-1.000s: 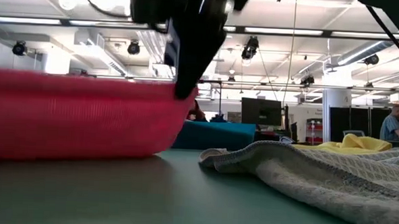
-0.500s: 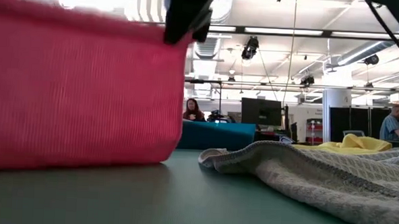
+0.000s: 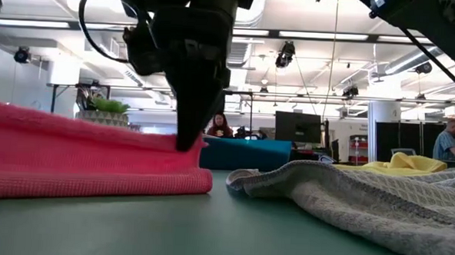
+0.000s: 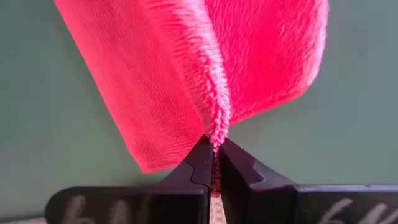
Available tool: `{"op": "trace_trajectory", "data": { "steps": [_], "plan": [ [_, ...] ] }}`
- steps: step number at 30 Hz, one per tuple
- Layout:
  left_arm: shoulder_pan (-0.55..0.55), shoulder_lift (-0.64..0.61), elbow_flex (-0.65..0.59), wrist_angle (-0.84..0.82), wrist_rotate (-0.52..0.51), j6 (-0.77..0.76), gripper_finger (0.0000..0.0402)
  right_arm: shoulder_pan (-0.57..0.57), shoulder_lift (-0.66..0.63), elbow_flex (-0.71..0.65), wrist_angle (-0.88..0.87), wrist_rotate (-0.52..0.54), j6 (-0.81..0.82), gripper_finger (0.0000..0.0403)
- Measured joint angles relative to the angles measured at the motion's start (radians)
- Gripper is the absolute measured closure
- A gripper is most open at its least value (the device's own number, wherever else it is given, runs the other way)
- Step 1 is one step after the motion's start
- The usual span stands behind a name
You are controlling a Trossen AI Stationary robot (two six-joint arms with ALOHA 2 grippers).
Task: Fold microfiber towels
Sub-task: Fold the pink microfiber towel
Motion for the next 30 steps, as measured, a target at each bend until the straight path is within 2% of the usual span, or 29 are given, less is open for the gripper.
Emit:
{"op": "trace_trajectory", "data": {
  "steps": [14,22,26,30],
  "plan": [
    [0.004,-0.001,-0.021,-0.006,0.001,-0.008,0.0402,-0.015,-0.001,0.002,0.083,0.001,-0.039,0.0391],
    [0.004,-0.001,-0.032,-0.007,0.000,-0.007,0.0401,-0.022,-0.001,0.002,0.089,0.000,-0.039,0.0350],
    [0.004,-0.003,-0.041,-0.007,-0.003,-0.007,0.0379,-0.038,-0.001,0.003,0.098,0.000,-0.034,0.0324],
    [0.004,-0.004,-0.044,-0.008,-0.003,-0.007,0.0335,-0.059,-0.004,0.003,0.099,-0.001,-0.007,0.0304]
  ]
}}
